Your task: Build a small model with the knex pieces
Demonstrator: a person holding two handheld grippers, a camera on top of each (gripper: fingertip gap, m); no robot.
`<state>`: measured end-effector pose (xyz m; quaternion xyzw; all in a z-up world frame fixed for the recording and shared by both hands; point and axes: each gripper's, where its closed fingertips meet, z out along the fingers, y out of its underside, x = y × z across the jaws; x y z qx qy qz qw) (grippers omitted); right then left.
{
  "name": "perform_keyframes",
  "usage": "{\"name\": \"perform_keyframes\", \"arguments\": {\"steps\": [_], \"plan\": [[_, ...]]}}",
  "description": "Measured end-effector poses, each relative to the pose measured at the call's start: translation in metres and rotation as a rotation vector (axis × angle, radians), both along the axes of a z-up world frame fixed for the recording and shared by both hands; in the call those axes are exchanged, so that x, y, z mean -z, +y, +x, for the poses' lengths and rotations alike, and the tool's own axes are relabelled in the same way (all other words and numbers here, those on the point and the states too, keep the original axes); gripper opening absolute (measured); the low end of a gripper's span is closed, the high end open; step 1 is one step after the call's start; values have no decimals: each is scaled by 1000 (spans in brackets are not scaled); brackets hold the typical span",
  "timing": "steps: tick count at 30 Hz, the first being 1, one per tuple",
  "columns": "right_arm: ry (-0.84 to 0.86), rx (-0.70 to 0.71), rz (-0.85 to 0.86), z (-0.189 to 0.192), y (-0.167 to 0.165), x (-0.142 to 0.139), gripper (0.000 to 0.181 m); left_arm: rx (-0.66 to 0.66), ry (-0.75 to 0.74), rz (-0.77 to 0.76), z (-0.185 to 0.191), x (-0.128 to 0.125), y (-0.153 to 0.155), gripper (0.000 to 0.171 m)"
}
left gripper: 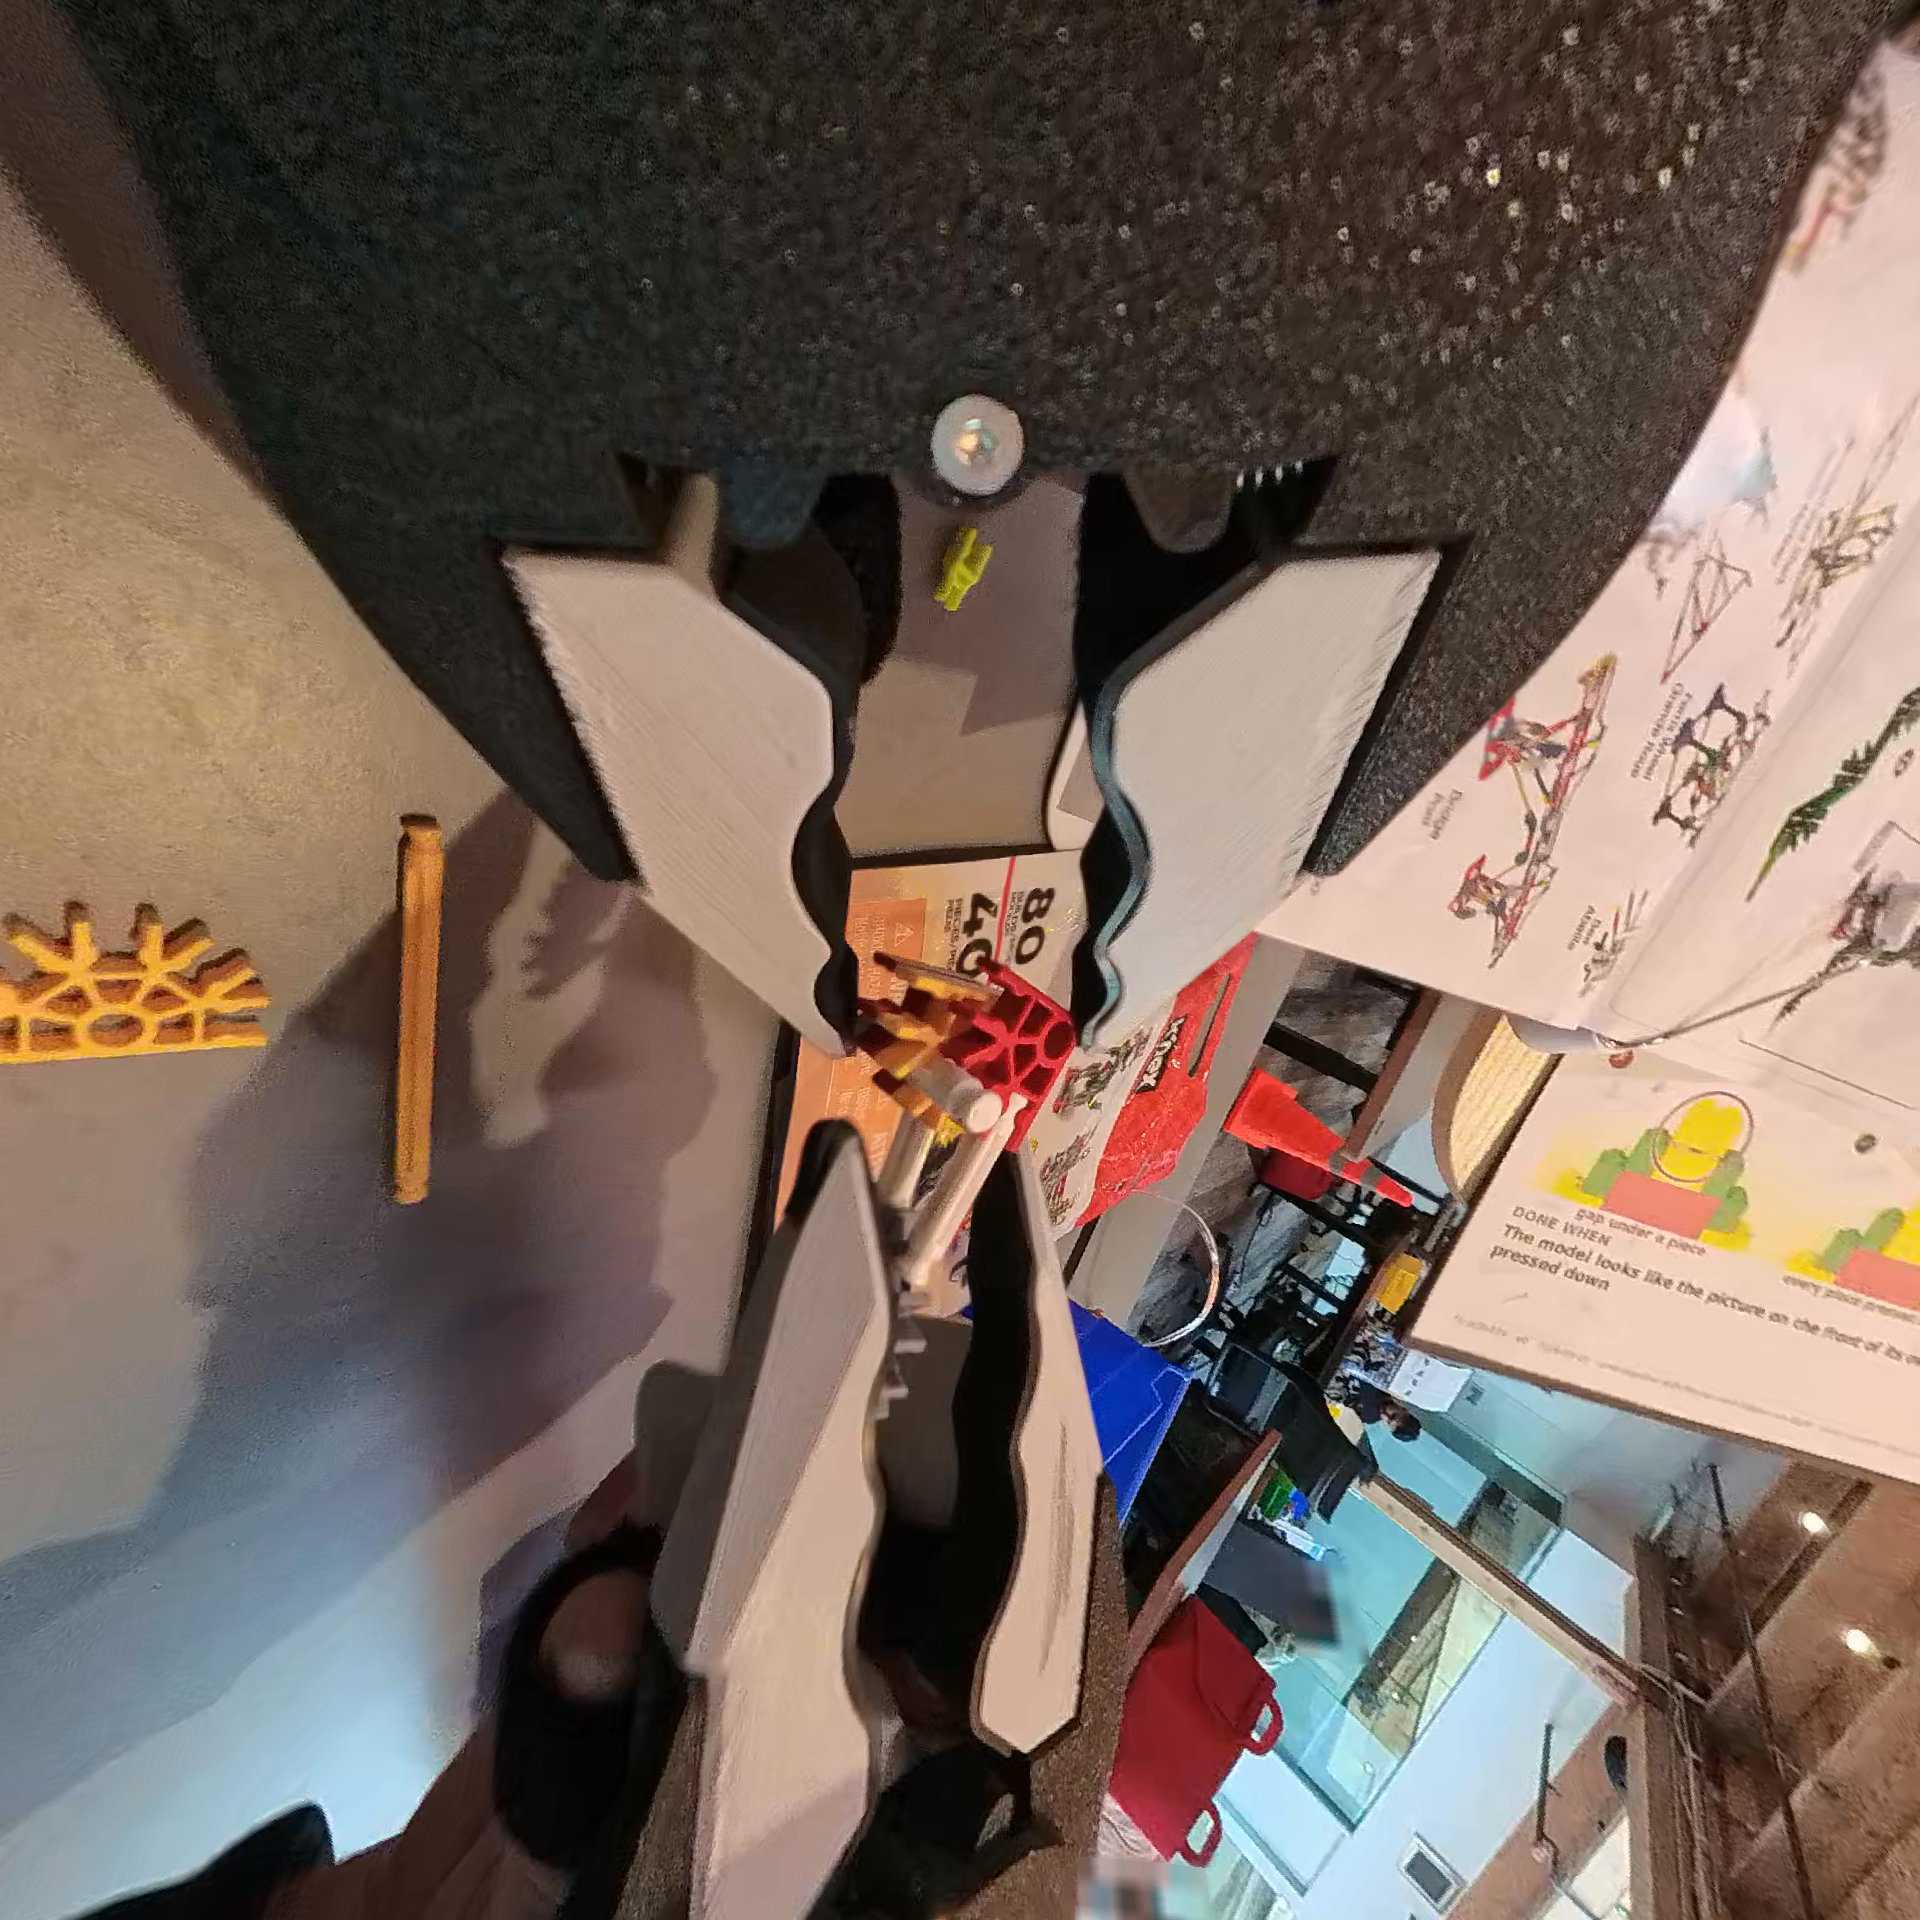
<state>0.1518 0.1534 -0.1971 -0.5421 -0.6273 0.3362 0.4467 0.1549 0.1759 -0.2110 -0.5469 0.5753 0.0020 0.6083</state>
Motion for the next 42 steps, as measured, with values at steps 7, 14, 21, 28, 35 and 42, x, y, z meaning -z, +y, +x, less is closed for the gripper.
{"name": "perform_keyframes", "arguments": {"steps": [7, 14, 21, 28, 35, 42], "plan": [[-14, -16, 20, -4, -5, 0, 34, 41, 47, 38, 6, 2, -9, 40], [-49, 18, 100, -13, 0, 4, 34, 6, 46, 16, 1, 5, -4, 39], [-87, 50, 132, -17, 4, 9, 33, -23, 54, 2, -3, 12, 0, 39], [-47, 42, 113, -16, 3, 4, 33, -19, 41, 11, -3, 6, 0, 41], [1, 63, 96, -12, 8, -5, 33, -46, 2, 14, -9, -1, 3, 41], [-8, 79, 94, -10, 11, -4, 33, -41, 31, 57, -8, -1, 0, 29]]}}
